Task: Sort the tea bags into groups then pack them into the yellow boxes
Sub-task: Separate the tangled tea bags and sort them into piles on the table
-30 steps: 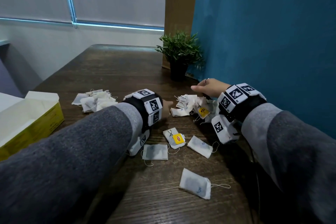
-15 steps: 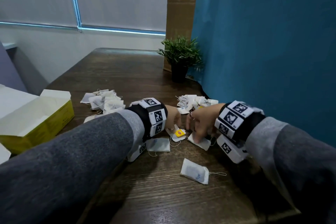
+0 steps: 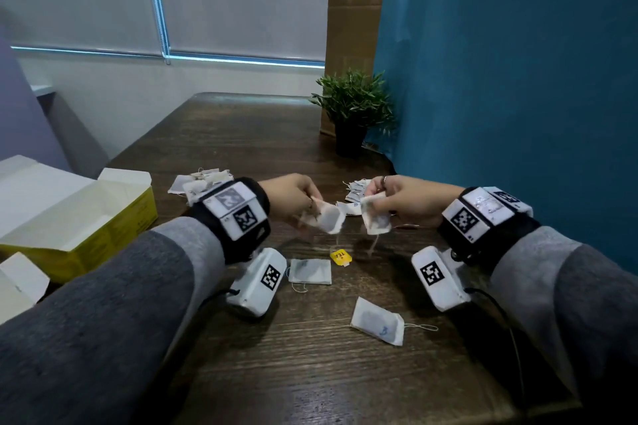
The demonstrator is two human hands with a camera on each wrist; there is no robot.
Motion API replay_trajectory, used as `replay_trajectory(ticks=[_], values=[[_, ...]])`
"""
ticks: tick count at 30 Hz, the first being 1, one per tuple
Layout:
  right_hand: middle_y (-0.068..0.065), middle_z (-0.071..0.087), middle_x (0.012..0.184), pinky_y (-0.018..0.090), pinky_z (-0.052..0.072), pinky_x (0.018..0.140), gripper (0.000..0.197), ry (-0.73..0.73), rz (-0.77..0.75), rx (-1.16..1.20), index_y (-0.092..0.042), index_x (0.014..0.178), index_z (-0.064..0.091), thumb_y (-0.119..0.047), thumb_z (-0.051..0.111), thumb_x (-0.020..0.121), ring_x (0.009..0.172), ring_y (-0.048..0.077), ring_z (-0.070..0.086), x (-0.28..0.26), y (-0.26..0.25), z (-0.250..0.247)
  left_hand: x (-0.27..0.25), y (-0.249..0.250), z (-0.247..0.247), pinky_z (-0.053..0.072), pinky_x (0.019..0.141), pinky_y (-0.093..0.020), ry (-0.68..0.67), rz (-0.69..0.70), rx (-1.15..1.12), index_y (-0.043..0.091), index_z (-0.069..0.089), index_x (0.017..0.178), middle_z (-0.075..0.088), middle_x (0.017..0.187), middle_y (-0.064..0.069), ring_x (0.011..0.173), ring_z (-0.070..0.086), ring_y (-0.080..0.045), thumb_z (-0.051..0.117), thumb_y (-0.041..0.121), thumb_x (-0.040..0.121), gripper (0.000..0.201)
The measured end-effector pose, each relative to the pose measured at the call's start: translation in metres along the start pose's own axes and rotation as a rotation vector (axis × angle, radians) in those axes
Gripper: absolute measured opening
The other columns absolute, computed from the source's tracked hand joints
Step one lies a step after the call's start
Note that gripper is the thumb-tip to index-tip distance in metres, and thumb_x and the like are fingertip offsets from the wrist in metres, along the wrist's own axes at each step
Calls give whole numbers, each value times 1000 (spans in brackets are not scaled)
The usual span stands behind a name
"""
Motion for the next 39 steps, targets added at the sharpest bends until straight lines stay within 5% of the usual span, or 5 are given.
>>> replay_trajectory(ticks=[7,13,21,29,39], values=[[2,51,79,18,41,57,11,-259,64,-467,-13,99,57,-18,48,94,64,10,48,2,-11,62,-32,-14,-35,42,43,-17,160,45,-827,8,58,92,48,63,-4,53,38,-11,25,-2,92,35],[-3,54,96,25,41,71,43,-283,51,-1045,-16,113,57,-34,73,77,91,14,51,6,-12,94,-55,-31,-38,34,47,-18,-142,-26,-1386,11,49,102,44,75,-3,53,37,-9,62,53,66,57],[-10,57,76,24,46,59,21,304,-425,-608,-27,88,56,-15,68,76,71,13,57,-4,-67,55,-61,-31,-33,45,44,-23,-221,12,-1420,7,50,99,53,78,-10,51,48,-13,68,-6,45,59],[-8,47,92,40,48,54,12,665,-1073,-677,-13,73,60,-1,64,73,70,22,56,-44,-98,57,-64,-22,-15,31,40,-15,-185,-43,-1005,9,57,94,50,70,-2,44,43,-7,52,41,81,36],[0,45,74,15,36,51,24,214,-280,249,-10,111,43,2,48,91,52,3,42,-9,-63,45,-63,-24,-37,27,38,-13,162,70,-837,19,49,76,51,57,3,43,37,-3,58,8,87,18]])
Point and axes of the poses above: each hand's wrist, its own x-axis towards the middle knuckle, its own z-axis out of the palm, y = z × x, the point moved 6 cm from there along x, towards the middle knuckle
